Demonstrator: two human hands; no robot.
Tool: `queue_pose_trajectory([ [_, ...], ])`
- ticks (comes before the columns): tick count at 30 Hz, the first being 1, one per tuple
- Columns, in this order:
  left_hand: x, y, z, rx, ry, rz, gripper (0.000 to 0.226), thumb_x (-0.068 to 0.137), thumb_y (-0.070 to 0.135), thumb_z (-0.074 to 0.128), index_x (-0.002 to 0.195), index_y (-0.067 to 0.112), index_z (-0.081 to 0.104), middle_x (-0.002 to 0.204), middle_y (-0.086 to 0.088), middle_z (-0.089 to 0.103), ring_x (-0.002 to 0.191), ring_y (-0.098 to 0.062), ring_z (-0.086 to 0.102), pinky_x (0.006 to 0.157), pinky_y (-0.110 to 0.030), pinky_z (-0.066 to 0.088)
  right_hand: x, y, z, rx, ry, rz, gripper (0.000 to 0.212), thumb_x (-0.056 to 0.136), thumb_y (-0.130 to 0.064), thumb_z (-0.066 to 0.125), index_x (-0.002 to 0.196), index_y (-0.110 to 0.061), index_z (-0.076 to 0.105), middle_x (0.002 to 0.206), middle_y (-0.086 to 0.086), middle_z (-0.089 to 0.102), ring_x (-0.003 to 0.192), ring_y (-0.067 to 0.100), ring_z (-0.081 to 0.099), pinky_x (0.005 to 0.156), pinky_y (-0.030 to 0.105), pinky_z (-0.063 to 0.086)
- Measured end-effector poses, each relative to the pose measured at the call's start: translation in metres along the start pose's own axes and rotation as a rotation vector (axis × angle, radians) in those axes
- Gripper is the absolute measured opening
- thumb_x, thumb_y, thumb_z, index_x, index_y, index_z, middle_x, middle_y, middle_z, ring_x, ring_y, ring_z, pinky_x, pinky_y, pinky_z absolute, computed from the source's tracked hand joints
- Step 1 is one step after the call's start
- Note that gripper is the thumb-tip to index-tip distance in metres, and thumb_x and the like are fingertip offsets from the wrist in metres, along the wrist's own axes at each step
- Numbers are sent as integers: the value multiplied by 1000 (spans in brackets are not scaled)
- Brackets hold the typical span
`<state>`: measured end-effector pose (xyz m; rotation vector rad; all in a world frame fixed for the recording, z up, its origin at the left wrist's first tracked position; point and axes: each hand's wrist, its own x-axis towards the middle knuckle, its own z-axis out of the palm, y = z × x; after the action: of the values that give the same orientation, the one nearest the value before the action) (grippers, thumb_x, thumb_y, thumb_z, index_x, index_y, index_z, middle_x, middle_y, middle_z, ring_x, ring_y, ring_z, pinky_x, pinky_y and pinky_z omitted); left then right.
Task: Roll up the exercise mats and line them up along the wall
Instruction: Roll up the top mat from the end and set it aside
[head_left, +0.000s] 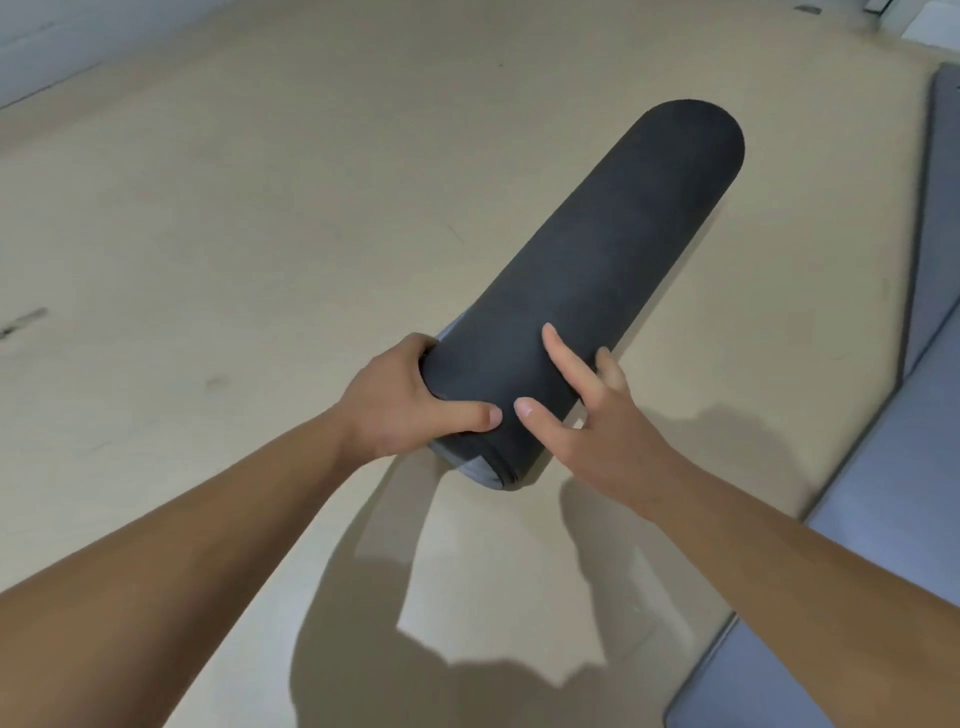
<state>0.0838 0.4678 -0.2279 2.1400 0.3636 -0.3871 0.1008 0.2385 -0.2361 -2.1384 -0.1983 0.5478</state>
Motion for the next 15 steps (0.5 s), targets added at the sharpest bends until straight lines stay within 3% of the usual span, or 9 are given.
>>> queue_pose_trajectory([
  [3,-28,-29,4,-234,-13,-54,81,52,55,93,122,30,60,111,14,74,93,0,73,80,-29,59,-11,-14,13,-92,-37,-21,79,88,-62,71,147,-74,20,171,-8,-11,157,15,17,110,20,28],
  [5,-48,-51,10,-332,-13,-67,76,58,51,92,124,29,61,110,16,76,96,-1,74,81,-27,58,-17,-18,21,-239,-62,-65,80,86,-67,69,146,-76,18,171,-8,-9,155,18,23,115,27,34],
  [8,-57,-77,-1,-384,-38,-123,79,57,60,89,126,29,64,113,15,77,104,-8,75,91,-36,60,-9,-23,32,-503,73,-268,76,79,-82,60,148,-68,32,167,3,20,139,27,45,104,42,51],
  [11,-58,-91,-22,-290,33,-90,95,59,67,91,142,35,58,136,23,65,126,-2,62,100,-32,54,10,-28,35,-544,175,-431,76,74,-84,54,143,-53,56,148,1,49,112,27,61,82,41,58],
  [13,-64,-88,-29,-121,175,27,93,70,61,90,151,41,49,147,28,50,134,4,50,103,-28,47,20,-26,28,-506,150,-450,75,74,-79,61,142,-50,58,148,-6,48,118,21,60,87,40,57],
  [15,-75,-80,-23,62,291,223,75,80,60,80,147,39,55,145,20,53,131,-1,53,103,-32,49,22,-23,19,-521,68,-405,76,74,-77,63,146,-54,50,156,-15,39,133,15,51,97,40,53],
])
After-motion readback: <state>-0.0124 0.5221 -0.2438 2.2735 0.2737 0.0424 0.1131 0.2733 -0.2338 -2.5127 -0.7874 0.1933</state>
